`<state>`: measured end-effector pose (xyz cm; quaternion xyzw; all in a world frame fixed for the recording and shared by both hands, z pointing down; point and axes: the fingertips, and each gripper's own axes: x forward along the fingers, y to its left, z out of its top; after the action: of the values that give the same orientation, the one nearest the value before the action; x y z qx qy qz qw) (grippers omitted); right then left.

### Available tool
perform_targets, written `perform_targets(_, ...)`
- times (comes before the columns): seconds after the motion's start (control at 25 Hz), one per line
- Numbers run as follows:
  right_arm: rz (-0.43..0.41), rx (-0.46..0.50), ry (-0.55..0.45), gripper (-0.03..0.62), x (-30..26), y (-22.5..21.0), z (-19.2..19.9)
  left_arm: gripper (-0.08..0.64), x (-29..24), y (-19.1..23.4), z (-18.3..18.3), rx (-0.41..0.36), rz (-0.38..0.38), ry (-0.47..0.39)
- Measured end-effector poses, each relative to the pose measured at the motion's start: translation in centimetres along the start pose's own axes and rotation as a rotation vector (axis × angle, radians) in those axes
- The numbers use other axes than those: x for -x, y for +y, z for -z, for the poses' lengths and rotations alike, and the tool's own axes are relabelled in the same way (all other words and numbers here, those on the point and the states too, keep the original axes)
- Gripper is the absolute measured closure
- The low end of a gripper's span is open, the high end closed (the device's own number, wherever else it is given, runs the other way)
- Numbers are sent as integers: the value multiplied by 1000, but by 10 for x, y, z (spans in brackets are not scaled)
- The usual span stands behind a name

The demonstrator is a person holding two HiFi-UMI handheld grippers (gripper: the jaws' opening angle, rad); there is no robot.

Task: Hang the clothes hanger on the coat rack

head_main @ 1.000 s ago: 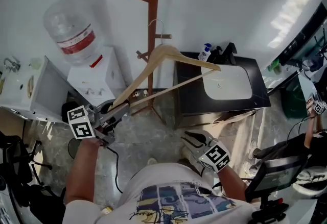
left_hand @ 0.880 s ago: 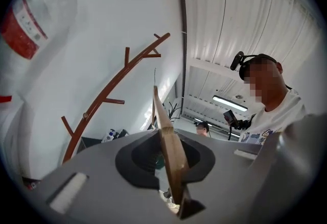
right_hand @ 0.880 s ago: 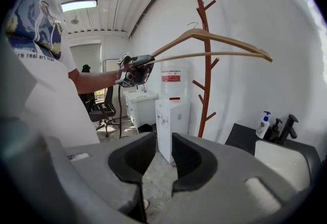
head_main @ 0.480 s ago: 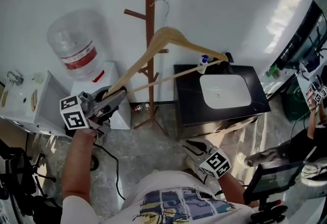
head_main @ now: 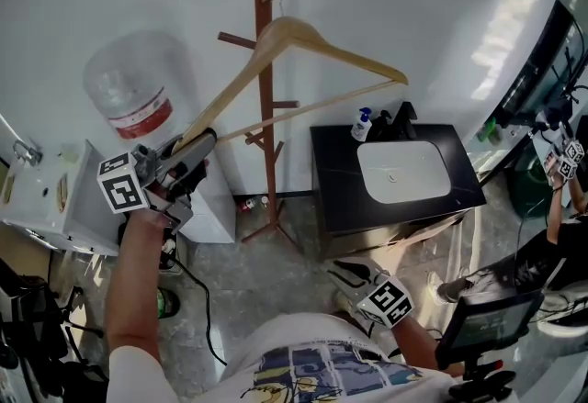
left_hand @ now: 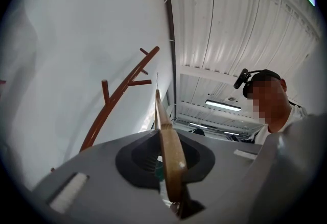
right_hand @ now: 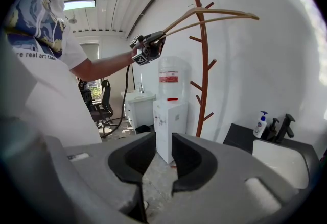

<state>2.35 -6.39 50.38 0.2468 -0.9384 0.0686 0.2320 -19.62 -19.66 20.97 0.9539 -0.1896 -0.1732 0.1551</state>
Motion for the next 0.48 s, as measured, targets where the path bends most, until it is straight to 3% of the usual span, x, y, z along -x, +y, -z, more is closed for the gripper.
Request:
perform_targets(0.36, -4, 3, 5, 494, -1, 0, -1, 526, 1, 21, -7, 10, 5, -22)
perform_targets(0.48, -2, 1, 7, 494, 1, -1, 0, 528, 5, 26, -8, 34, -7, -65)
